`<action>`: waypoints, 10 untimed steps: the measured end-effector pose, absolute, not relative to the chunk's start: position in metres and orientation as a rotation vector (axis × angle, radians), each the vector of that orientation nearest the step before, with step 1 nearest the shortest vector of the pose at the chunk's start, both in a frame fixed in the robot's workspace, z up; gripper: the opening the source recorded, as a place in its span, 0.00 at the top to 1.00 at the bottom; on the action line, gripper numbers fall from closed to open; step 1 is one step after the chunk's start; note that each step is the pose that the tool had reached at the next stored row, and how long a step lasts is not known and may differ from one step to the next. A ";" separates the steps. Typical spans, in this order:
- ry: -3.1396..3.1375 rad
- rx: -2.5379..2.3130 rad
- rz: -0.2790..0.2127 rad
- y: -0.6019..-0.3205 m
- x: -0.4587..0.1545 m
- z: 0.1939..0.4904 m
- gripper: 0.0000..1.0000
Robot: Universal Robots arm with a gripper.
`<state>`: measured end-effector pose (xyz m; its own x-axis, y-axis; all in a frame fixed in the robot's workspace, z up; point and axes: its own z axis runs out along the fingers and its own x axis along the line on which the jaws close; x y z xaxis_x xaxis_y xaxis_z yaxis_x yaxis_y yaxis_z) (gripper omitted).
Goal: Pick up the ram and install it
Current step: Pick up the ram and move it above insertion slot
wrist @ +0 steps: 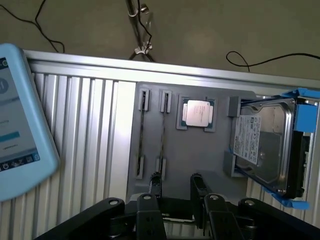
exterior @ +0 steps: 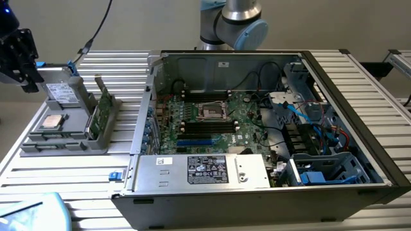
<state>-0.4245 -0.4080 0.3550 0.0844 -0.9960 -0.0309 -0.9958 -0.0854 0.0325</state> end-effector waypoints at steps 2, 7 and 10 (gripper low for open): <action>-2.122 2.311 -0.070 -0.411 -0.425 0.351 0.63; -2.122 2.311 -0.070 -0.417 -0.427 0.342 0.63; -2.122 2.311 -0.070 -0.420 -0.428 0.337 0.63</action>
